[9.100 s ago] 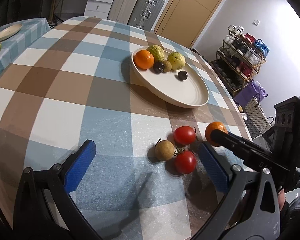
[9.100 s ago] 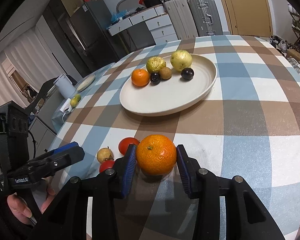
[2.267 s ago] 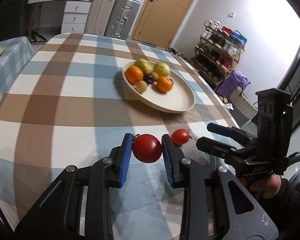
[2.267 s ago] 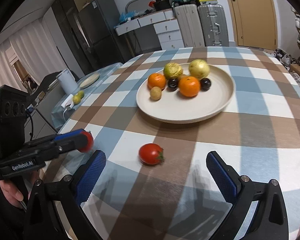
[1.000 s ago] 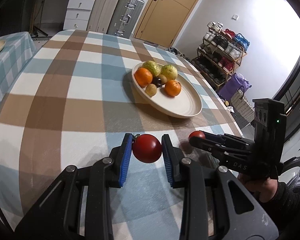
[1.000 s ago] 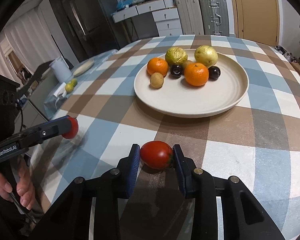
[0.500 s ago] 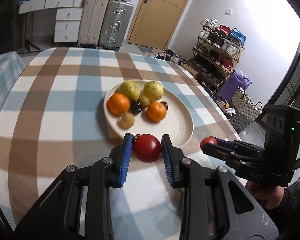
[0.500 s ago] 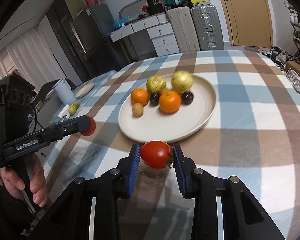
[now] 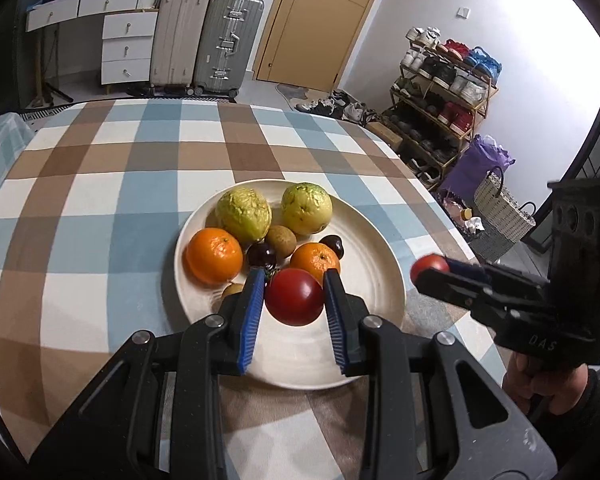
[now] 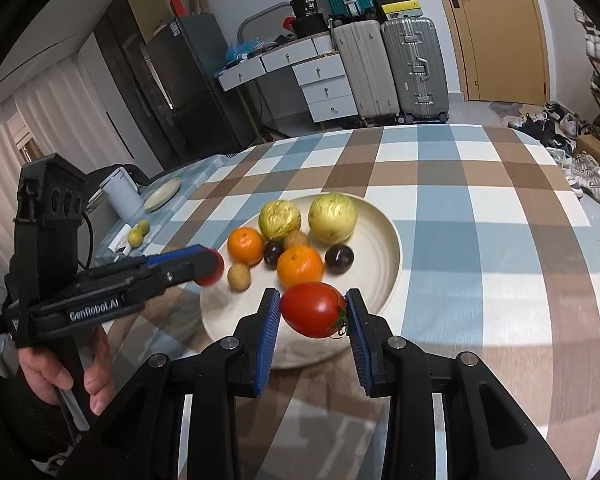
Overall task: Organize fruits
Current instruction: 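Carry both tomatoes onto the plate and open both tools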
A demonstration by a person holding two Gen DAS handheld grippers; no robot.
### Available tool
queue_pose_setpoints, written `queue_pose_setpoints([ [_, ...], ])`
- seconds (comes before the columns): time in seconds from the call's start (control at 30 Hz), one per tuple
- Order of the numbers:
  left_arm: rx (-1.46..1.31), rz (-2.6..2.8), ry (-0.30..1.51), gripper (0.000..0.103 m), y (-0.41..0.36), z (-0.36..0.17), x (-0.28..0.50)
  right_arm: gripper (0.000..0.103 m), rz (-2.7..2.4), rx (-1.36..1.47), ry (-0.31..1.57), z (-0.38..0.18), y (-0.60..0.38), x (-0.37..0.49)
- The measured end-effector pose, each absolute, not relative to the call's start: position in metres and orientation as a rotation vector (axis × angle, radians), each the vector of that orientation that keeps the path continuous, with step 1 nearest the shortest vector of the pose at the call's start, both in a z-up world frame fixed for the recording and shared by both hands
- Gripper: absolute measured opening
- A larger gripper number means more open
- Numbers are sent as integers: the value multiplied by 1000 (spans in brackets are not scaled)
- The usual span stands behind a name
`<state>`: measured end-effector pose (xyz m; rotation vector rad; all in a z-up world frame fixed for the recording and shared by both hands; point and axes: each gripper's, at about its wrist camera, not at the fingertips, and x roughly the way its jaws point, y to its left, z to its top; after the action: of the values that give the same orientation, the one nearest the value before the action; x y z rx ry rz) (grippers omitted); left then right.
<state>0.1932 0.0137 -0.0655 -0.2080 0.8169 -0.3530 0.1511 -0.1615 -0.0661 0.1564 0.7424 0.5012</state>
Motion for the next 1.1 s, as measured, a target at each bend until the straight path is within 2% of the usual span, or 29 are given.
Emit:
queue_pose_setpoints([
  [0.63,-183,-392,894,27,3,-107,235,34,487,216,816,-92,-152,210],
  [0.97,-199,-395,884,28,4,-104,236,34,480,248,835,-98,-154,218],
  [1.0,-198,-392,883,28,4,-103,235,36,479,253,833,-97,-154,218],
  [1.1,-200,-388,875,30,5,-99,232,49,484,265,812,-93,-155,216],
])
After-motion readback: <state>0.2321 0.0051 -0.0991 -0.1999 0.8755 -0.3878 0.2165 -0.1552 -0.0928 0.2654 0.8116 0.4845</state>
